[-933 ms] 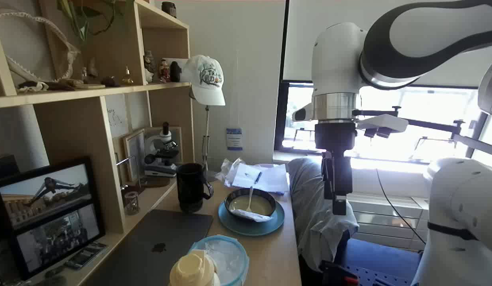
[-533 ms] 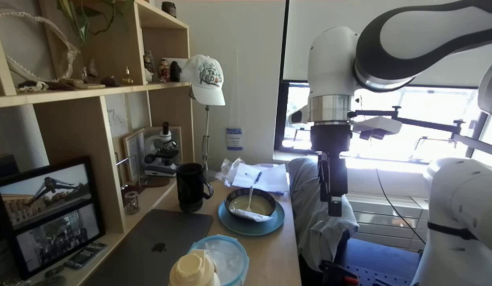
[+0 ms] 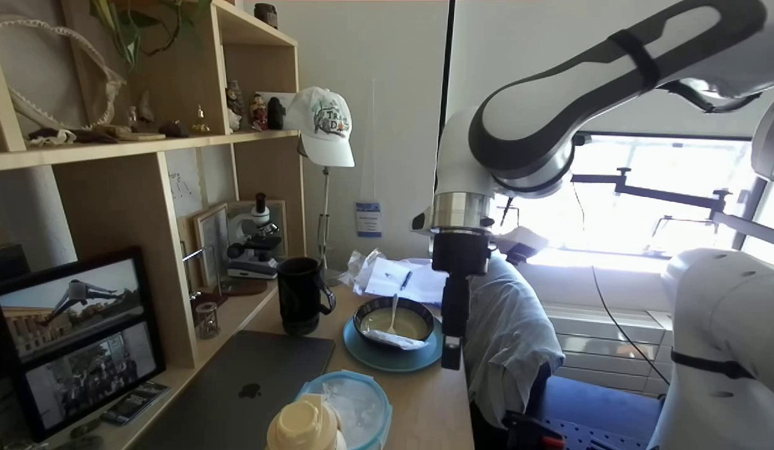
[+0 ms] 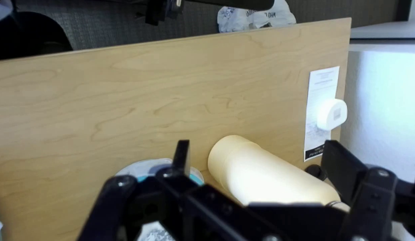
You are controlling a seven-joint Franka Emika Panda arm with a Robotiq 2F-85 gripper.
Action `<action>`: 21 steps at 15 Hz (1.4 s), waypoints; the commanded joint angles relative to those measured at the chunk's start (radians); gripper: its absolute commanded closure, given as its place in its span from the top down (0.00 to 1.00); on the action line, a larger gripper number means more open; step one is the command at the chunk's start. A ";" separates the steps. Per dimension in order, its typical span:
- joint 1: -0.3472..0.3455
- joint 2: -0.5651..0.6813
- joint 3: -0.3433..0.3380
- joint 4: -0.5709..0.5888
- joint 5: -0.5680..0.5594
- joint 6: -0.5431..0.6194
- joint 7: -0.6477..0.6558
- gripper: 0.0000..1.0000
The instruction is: Move the lunch box towards the left edge of the table
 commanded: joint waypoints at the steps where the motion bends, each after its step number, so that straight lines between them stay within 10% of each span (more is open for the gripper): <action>1: 0.004 0.183 -0.024 0.041 0.137 0.124 -0.080 1.00; 21: 0.011 0.556 0.041 0.034 1.017 0.638 -0.459 1.00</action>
